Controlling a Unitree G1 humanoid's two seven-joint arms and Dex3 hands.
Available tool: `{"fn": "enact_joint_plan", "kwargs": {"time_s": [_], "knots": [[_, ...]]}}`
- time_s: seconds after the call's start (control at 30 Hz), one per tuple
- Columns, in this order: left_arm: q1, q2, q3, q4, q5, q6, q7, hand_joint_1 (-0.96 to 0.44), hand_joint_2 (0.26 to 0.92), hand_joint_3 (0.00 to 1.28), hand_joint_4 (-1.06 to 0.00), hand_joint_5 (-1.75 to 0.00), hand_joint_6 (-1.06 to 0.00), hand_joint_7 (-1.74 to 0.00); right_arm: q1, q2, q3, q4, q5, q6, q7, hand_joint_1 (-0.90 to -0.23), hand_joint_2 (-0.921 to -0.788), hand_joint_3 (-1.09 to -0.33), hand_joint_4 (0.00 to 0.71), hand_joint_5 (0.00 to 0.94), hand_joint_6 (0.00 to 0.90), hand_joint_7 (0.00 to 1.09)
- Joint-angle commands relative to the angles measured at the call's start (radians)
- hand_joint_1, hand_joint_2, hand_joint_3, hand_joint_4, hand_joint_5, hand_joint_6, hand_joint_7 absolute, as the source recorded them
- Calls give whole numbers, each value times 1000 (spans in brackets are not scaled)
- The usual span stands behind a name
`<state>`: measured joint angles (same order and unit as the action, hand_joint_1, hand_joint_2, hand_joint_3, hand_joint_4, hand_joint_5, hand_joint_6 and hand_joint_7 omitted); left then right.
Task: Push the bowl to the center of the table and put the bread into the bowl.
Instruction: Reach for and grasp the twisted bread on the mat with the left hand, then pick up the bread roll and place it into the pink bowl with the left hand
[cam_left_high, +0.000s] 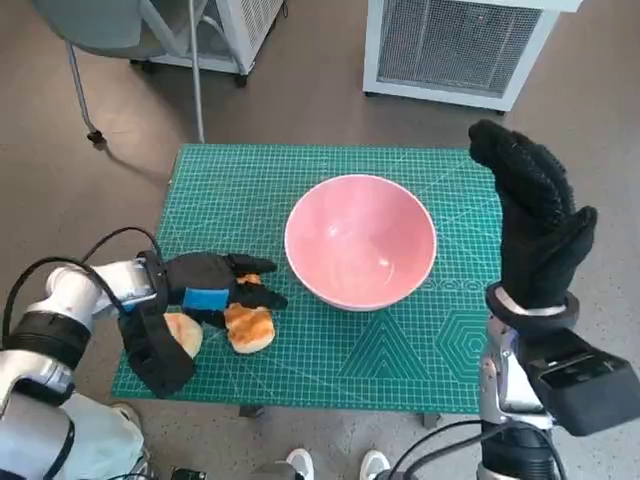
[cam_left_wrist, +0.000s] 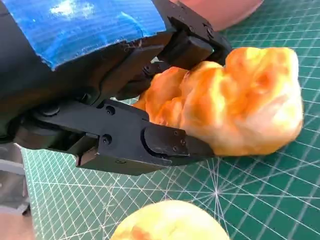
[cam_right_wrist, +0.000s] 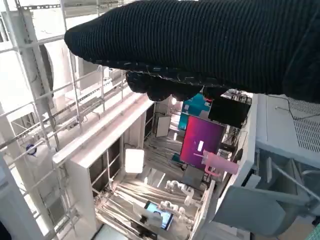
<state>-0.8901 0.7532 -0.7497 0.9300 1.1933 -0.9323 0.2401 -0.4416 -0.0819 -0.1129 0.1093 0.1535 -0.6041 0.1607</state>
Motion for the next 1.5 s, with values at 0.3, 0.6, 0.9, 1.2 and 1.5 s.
{"fn": "enact_joint_plan", "kwargs": {"time_s": [0.3, 0.6, 0.9, 1.2, 1.5], "knots": [[-26, -1, -43, 107, -22, -48, 86, -2, 920, 136, -555, -1146, -619, -1298, 18, 10, -3, 29, 2, -7, -5, -461, -921, -617, 354, 13, -1, 761], [-61, 58, 54, 94, -166, -138, 53, -3, 920, 128, -549, -1181, -641, -1282, 21, 15, -2, 28, 4, -7, -7, -461, -921, -617, 356, 13, -1, 760], [-86, 120, 237, -13, -386, -193, -47, -2, 921, 93, -595, -1153, -667, -1238, 19, 12, -6, 28, 6, -4, -8, -459, -921, -617, 356, 13, 1, 760], [-110, 100, 395, -164, -580, -179, -143, 0, 920, 80, -609, -1120, -686, -1230, 12, 8, -7, 36, 11, -6, -2, -456, -921, -619, 360, 15, 7, 765], [-193, -32, 413, -187, -583, -139, -183, 0, 921, 123, -544, -1182, -656, -1264, 10, 0, -5, 39, 26, -7, 14, -456, -921, -620, 361, 15, 6, 767]]}}
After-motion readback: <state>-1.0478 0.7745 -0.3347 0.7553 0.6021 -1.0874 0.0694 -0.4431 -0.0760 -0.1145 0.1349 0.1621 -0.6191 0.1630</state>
